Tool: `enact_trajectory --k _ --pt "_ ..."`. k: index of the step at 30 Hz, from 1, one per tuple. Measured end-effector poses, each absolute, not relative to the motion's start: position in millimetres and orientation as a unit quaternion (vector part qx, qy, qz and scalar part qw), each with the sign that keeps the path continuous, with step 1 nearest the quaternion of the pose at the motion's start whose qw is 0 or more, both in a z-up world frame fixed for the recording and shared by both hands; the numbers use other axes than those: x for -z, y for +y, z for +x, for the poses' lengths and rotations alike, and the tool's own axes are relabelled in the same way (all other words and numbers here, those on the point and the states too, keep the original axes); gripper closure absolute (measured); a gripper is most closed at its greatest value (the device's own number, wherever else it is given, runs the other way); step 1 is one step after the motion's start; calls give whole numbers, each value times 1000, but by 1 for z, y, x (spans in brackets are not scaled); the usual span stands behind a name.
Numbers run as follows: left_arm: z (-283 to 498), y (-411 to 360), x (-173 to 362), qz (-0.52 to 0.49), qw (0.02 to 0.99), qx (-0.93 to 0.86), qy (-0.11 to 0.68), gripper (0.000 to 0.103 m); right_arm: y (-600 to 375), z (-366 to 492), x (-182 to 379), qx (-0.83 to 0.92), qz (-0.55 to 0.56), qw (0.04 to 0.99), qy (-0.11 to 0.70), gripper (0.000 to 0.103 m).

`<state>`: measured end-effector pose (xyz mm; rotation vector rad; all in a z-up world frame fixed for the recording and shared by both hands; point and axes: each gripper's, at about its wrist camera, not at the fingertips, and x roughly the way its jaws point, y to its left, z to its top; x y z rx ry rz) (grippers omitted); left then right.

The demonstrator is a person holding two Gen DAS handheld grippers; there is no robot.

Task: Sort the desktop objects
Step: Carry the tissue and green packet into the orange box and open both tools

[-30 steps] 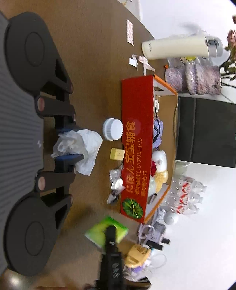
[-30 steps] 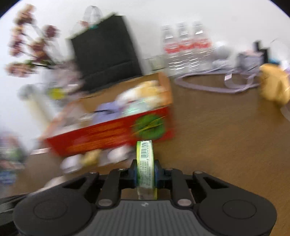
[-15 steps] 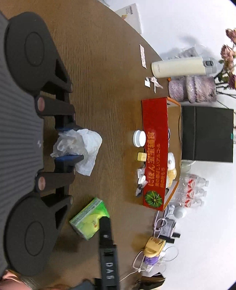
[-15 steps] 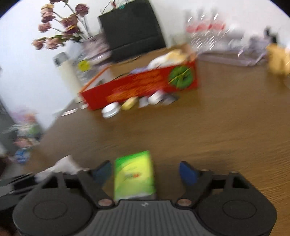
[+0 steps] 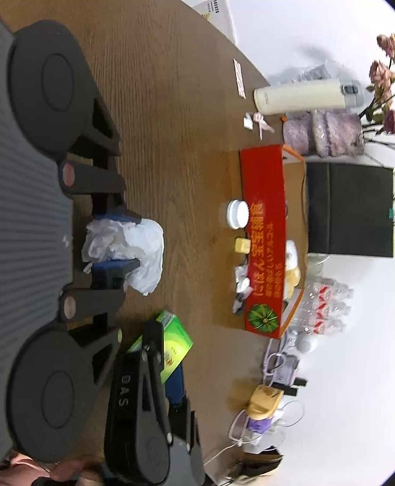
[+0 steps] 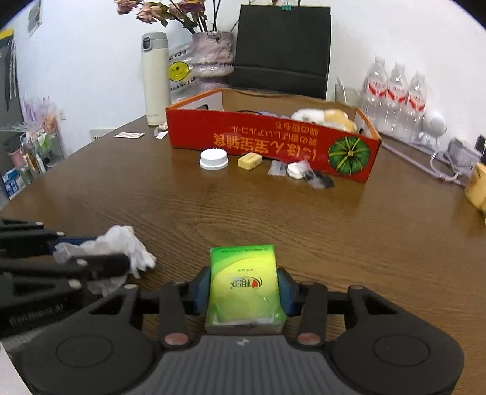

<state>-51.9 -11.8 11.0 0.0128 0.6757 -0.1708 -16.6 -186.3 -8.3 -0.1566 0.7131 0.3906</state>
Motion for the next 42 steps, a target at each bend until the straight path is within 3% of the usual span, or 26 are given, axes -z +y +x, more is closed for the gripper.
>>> enact_trajectory --k 10,20,24,30,37,42 --pt "-78 -6 -55 -23 964 70 256 82 -213 -42 -43 -195 -3 945 262 59" --pt "-34 -2 -85 -40 971 61 226 82 -213 -9 -72 -200 7 953 230 59" --pt "17 4 -109 -39 978 48 199 82 -204 27 -87 -207 4 953 221 59" --pt "141 17 -127 -38 974 45 218 81 -198 123 -113 -228 54 943 237 59" --pt "277 28 -104 -19 952 5 306 81 -177 242 -126 -218 103 922 304 59" --pt "338 24 -71 -4 926 12 378 77 -157 330 -104 -200 125 900 367 59"
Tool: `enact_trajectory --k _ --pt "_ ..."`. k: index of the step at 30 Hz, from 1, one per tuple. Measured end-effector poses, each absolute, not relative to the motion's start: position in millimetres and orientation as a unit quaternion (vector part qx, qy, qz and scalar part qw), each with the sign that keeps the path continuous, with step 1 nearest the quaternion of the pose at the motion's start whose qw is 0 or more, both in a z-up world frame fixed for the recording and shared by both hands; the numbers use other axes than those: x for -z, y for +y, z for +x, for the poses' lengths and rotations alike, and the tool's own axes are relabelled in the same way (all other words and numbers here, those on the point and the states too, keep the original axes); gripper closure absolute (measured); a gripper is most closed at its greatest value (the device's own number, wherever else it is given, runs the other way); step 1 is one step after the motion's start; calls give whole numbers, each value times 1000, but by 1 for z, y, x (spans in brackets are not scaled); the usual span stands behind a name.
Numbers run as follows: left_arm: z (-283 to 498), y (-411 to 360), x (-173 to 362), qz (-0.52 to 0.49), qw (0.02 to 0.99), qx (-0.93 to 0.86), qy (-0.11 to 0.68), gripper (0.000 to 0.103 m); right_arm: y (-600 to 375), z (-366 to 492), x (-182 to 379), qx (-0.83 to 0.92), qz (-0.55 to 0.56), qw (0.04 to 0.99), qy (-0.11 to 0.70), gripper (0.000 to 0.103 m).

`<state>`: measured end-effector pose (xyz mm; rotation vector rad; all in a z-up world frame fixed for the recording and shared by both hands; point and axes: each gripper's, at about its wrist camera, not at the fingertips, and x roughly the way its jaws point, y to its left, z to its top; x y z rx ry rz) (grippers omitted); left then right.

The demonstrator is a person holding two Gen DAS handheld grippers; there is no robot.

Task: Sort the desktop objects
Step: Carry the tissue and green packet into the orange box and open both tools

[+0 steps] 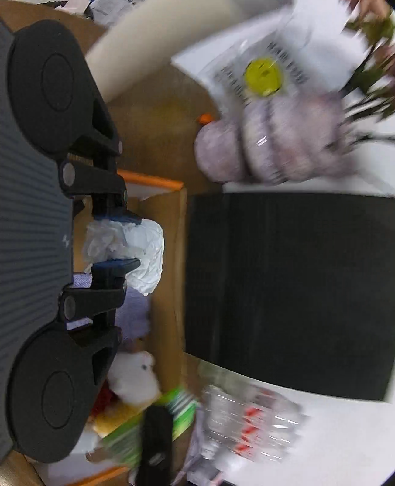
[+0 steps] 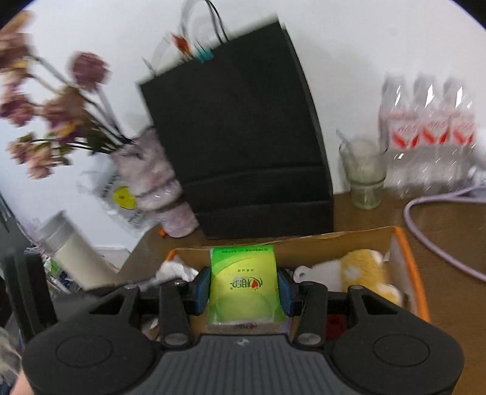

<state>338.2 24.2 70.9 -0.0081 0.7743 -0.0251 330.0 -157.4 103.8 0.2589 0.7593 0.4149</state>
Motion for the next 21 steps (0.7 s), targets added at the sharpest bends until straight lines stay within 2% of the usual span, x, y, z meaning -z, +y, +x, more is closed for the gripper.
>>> enact_trajectory --k 2,4,8,10,11,12,17,18,21 --pt "351 25 -59 6 918 4 396 68 -145 353 -91 -182 108 901 378 59" --pt "355 27 -51 14 916 -3 401 67 -131 377 -73 -173 96 892 406 59" --pt "351 41 -52 -24 917 27 398 49 -117 405 -34 -166 114 865 459 58" --pt "351 43 -59 -22 918 37 394 43 -110 411 -24 -151 105 867 464 51" --pt "350 42 -63 -15 921 32 389 39 -106 412 -21 -150 100 866 466 39" --pt "349 43 -68 -10 924 26 380 38 -104 410 -18 -154 99 864 469 34" --pt "349 47 -77 -25 923 28 383 35 -112 400 -40 -149 99 875 450 26" --pt "347 45 -80 -23 923 23 383 24 -115 398 -47 -146 97 879 444 24" --pt "342 43 -90 -8 926 -4 378 12 -127 392 -67 -135 87 885 436 22"
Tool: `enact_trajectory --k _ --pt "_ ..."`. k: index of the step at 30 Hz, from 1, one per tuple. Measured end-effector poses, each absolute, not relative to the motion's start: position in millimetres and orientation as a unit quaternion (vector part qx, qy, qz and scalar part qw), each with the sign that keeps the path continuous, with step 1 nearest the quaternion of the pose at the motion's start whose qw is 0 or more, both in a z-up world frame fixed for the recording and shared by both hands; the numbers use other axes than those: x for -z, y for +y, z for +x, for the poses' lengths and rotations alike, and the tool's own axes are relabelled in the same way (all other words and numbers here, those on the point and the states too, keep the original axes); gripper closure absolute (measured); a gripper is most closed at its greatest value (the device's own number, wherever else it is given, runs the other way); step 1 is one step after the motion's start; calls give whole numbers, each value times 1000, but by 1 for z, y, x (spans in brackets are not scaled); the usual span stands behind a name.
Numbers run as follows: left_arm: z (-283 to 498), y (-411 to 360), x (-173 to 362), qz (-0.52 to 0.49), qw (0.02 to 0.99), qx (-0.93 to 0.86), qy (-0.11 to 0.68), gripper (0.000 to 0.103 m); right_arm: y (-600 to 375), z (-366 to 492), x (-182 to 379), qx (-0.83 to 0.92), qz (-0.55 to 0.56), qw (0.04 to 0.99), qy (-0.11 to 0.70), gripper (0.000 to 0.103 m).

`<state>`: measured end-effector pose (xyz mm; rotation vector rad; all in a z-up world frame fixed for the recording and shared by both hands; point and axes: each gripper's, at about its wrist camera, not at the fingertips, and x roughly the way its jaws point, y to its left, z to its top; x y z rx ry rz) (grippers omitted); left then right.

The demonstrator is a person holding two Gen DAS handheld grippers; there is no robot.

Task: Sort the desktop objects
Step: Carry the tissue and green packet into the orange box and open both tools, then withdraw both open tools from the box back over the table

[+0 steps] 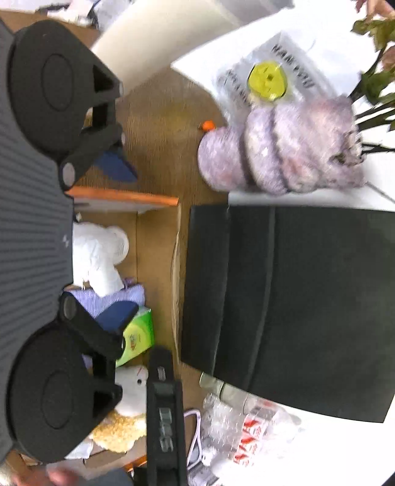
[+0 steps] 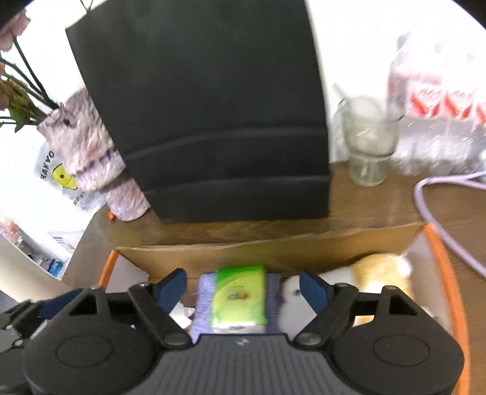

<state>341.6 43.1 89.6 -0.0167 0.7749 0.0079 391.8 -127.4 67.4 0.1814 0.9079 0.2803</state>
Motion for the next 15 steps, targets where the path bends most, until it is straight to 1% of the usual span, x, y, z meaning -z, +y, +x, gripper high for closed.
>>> enact_trajectory --k 1,2,5,12,15 --pt "338 43 -94 -9 926 -9 376 10 -133 389 -74 -131 83 888 433 21" --pt "334 45 -97 -12 926 -11 377 5 -140 385 -80 -126 79 890 432 21" --pt "321 44 -106 -18 919 -7 394 1 -161 369 -90 -118 81 893 427 17" --pt "286 22 -114 -1 915 0 404 0 -199 320 -101 -102 42 887 448 16" --pt "268 8 -119 13 914 3 406 0 -208 295 -104 -101 31 890 444 13"
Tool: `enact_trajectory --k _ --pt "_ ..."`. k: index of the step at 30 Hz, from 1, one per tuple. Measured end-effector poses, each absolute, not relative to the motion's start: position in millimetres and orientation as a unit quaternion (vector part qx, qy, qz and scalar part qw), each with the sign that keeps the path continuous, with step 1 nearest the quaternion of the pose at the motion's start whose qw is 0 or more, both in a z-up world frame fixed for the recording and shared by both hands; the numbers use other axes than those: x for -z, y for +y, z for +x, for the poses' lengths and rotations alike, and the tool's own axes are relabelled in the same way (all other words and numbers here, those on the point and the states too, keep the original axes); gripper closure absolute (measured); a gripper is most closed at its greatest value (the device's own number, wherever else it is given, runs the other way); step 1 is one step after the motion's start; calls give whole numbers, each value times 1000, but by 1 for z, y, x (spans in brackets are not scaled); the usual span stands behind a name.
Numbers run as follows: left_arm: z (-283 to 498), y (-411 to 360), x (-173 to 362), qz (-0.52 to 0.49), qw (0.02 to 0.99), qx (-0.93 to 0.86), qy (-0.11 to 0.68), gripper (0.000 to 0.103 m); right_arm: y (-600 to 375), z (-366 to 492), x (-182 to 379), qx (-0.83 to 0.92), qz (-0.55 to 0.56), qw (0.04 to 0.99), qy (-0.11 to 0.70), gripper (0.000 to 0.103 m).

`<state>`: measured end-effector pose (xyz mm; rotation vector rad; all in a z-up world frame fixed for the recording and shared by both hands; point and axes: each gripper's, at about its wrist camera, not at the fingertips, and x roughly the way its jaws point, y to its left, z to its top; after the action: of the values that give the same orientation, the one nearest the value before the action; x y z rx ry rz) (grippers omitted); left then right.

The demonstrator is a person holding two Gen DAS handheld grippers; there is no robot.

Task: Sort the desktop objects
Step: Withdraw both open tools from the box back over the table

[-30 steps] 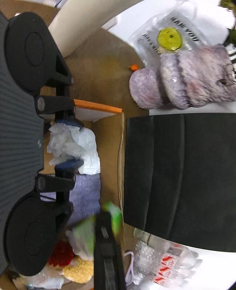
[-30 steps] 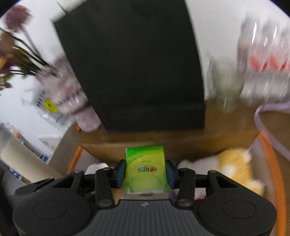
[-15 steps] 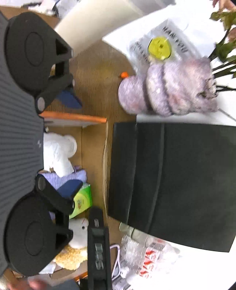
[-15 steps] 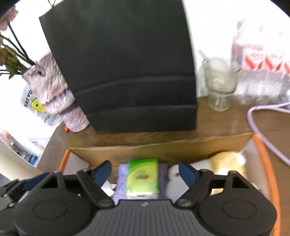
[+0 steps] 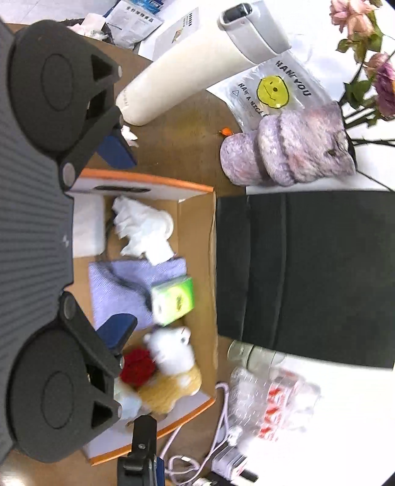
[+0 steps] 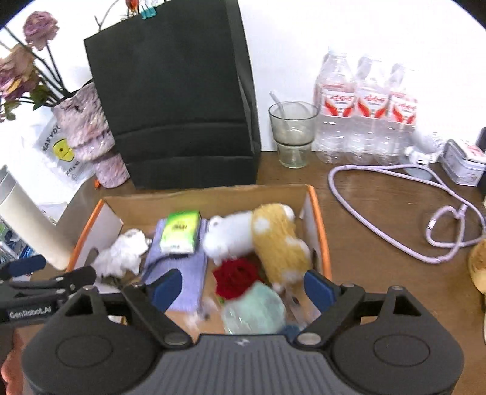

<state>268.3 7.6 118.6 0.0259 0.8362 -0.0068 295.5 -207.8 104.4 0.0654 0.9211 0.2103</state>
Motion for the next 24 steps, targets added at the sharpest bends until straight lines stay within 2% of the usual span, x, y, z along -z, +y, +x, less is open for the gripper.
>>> enact_trajectory --k 11,13,17,20,24 --pt "205 -11 -134 31 929 5 370 0 -219 235 -116 -117 17 900 419 13" --pt "189 -8 -135 23 941 -9 338 0 -218 223 -118 -135 19 909 394 13" --pt "154 -1 -131 12 971 -15 236 0 -216 187 -122 -169 16 945 279 13" --pt "144 1 -129 11 975 -11 223 0 -213 172 -122 -173 18 953 248 13" --pt "132 2 -131 7 977 -10 214 0 -208 162 -121 -168 13 954 248 13"
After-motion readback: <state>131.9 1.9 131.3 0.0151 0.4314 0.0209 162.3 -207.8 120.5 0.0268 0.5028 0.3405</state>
